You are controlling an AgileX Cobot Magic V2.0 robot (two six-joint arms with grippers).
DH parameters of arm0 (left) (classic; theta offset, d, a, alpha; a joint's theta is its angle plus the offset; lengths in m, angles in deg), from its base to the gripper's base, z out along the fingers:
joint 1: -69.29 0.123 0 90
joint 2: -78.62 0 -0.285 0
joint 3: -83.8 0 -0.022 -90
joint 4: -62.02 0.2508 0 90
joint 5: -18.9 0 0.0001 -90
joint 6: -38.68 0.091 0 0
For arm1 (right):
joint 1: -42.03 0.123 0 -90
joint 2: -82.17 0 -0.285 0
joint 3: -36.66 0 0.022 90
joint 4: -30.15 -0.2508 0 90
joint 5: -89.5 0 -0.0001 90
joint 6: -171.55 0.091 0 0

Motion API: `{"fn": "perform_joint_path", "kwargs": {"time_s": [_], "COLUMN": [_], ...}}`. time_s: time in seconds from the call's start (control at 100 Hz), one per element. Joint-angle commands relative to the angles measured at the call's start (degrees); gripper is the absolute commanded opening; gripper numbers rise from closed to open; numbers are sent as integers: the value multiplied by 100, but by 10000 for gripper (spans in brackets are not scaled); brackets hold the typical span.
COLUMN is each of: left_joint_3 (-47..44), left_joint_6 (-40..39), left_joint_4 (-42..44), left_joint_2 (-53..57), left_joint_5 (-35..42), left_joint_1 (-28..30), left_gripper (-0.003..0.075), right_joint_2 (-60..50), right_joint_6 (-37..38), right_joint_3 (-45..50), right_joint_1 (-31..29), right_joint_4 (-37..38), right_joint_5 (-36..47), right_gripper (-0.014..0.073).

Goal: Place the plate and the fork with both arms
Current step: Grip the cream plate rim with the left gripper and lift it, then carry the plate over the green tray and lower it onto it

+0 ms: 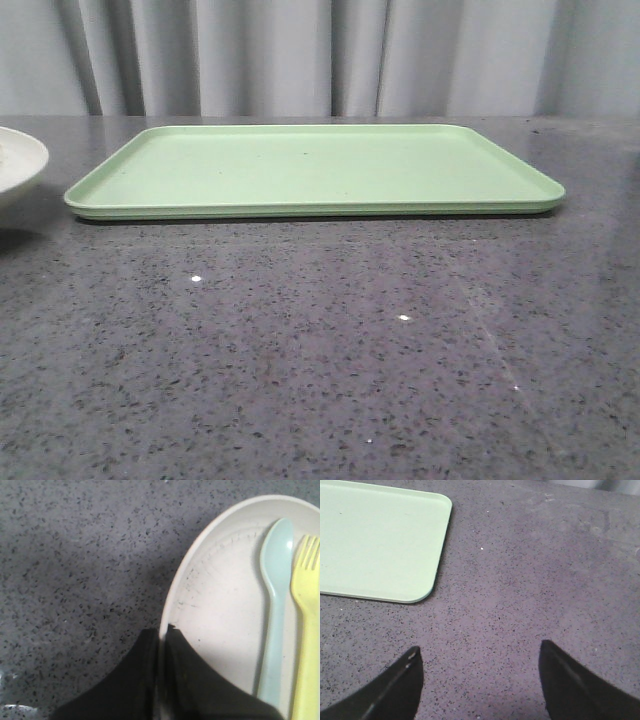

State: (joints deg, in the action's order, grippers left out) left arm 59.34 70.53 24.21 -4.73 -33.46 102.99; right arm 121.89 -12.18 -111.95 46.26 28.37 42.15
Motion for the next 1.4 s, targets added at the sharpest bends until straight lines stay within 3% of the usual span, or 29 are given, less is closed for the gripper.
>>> {"fn": "perform_joint_path", "kwargs": {"time_s": [0.0,0.31,0.61,0.95,1.39], "left_joint_3": [294,717,741,818,1951], "left_joint_6": [44,125,125,-522,-1225], "left_joint_4": [-498,-1213,-2061,-2153,-1889], "left_joint_2": [187,187,187,47,-1354], "left_joint_5": [-24,-484,-420,996,1988], "left_joint_1": [4,4,-183,-1796,-3820], "left_gripper": [-20,-20,-21,-21,-21], "right_joint_2": [75,75,75,75,75], "right_joint_6": [-26,-26,-26,-26,-26], "right_joint_3": [-196,-196,-196,-196,-196], "right_joint_1": [15,15,15,15,15], "right_joint_4": [-1,-1,-1,-1,-1], "right_joint_5": [416,416,416,416,416], "right_gripper": [499,499,499,499,499]}}
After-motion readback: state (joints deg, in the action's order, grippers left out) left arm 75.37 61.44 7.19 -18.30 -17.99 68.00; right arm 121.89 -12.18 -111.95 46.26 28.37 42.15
